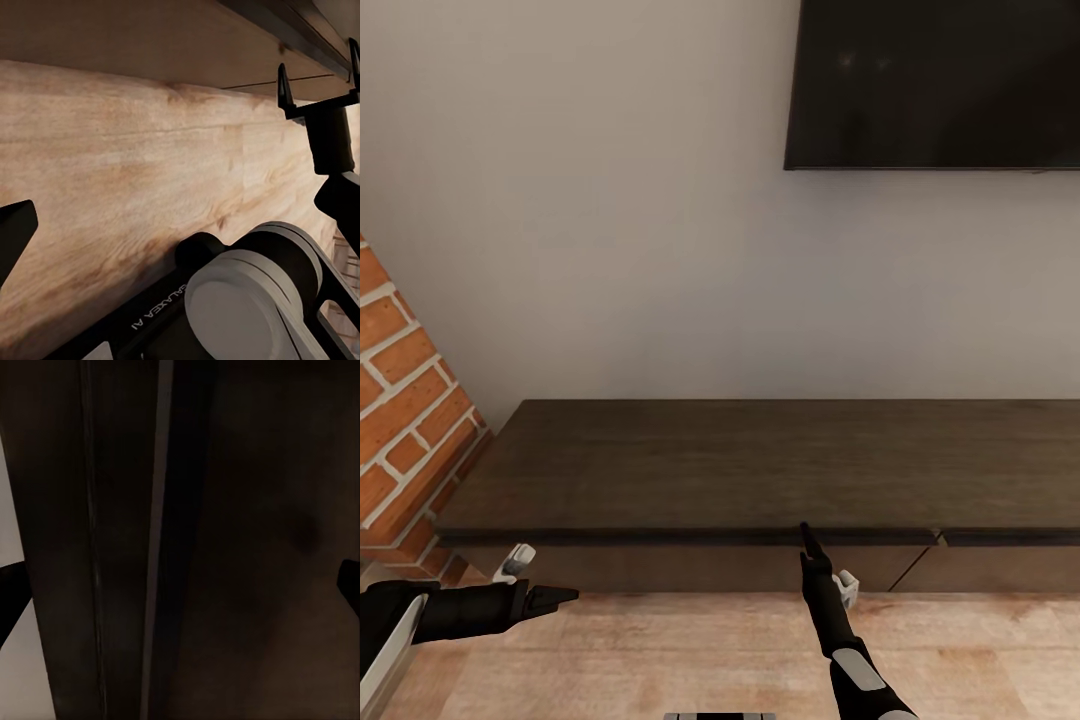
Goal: Place each of the two pumpkins and all three candles from the living room inside a cabinet in the living room (use any cabinet), then make sure every cabinet is closed, and position the cauldron so it is next to a table in the living room.
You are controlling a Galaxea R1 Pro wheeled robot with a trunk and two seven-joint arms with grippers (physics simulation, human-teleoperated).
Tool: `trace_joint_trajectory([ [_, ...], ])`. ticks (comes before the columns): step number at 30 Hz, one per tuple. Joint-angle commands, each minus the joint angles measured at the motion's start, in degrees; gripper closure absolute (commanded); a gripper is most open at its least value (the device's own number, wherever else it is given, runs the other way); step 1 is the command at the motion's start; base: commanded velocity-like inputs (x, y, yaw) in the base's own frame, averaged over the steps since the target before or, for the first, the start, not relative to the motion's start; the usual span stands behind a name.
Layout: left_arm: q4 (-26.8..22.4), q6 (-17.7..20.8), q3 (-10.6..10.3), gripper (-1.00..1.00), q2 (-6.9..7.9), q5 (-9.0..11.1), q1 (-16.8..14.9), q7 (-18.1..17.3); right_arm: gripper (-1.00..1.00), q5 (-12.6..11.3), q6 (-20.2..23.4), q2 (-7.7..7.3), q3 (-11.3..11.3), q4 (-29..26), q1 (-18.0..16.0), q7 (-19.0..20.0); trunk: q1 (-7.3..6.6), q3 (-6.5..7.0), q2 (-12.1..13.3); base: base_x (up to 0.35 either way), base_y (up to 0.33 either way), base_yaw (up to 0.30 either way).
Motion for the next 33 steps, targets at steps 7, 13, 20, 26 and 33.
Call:
trace_joint_trajectory([
  [7,0.0,0.0,0.0,-1.0,0.0,0.0,0.0,0.0,-1.0,0.1,0.0,0.0,0.0,0.0,0.0,-0.1,0.0,0.0,0.0,0.001,0.0,0.0],
  [13,0.0,0.0,0.0,-1.0,0.0,0.0,0.0,0.0,1.0,0.1,0.2,0.0,0.0,0.0,0.0,-0.1,0.0,0.0,0.0,-0.046,0.0,0.0],
  [20,0.0,0.0,0.0,-1.0,0.0,0.0,0.0,0.0,1.0,0.1,0.2,0.0,0.0,0.0,0.0,-0.1,0.0,0.0,0.0,-0.092,0.0,0.0],
  [26,0.0,0.0,0.0,-1.0,0.0,0.0,0.0,0.0,1.0,0.1,0.2,0.0,0.0,0.0,0.0,-0.1,0.0,0.0,0.0,-0.035,0.0,0.0],
  [33,0.0,-0.1,0.0,-1.0,0.0,0.0,0.0,0.0,1.0,0.1,0.2,0.0,0.0,0.0,0.0,-0.1,0.0,0.0,0.0,-0.007,0.0,0.0],
])
